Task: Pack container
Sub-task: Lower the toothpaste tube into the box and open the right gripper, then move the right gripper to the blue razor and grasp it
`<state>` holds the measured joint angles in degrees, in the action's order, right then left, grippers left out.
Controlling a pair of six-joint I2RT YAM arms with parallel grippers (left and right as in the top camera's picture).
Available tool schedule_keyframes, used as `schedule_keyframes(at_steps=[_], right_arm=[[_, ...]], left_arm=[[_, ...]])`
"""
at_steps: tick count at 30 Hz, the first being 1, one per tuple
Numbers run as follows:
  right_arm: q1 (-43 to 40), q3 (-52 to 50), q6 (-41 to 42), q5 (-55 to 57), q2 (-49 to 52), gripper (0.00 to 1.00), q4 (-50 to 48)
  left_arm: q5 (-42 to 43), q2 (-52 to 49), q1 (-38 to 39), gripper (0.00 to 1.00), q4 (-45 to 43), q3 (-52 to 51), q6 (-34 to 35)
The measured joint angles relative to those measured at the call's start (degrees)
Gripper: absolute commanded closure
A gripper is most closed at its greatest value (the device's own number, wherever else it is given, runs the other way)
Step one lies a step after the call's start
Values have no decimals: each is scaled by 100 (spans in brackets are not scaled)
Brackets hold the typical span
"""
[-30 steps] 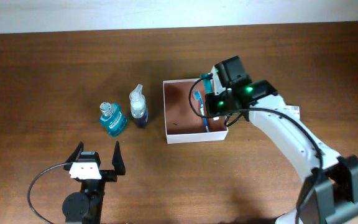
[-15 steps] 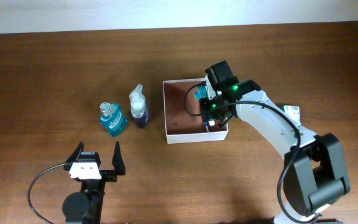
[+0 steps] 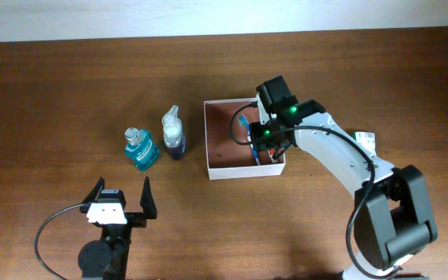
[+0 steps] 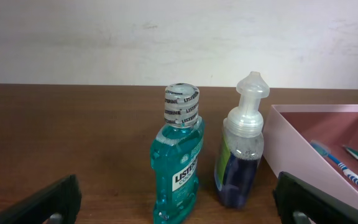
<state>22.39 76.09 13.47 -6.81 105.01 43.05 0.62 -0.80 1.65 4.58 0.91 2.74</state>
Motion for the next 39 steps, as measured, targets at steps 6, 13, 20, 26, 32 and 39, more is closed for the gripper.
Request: schedule_keyframes(at_steps=[6, 13, 20, 26, 32, 39], right_arm=[[-151, 208, -24, 122, -697, 71, 614], [-1325, 361, -131, 531, -1572, 70, 1370], [-2542, 350, -514, 684, -1519, 60, 1683], [-3032, 234, -702, 699, -1351, 59, 1683], [-3121, -59, -863, 699, -1176, 59, 1620], [-3121, -481, -1174, 699, -1008, 60, 1143]], left_arm=[[0, 2, 0, 0, 2, 0, 0], [0, 2, 0, 1, 0, 0, 0], [0, 2, 0, 1, 0, 0, 2], [0, 2, 0, 1, 0, 0, 2], [0, 2, 0, 1, 0, 0, 2], [0, 2, 0, 1, 0, 0, 2]])
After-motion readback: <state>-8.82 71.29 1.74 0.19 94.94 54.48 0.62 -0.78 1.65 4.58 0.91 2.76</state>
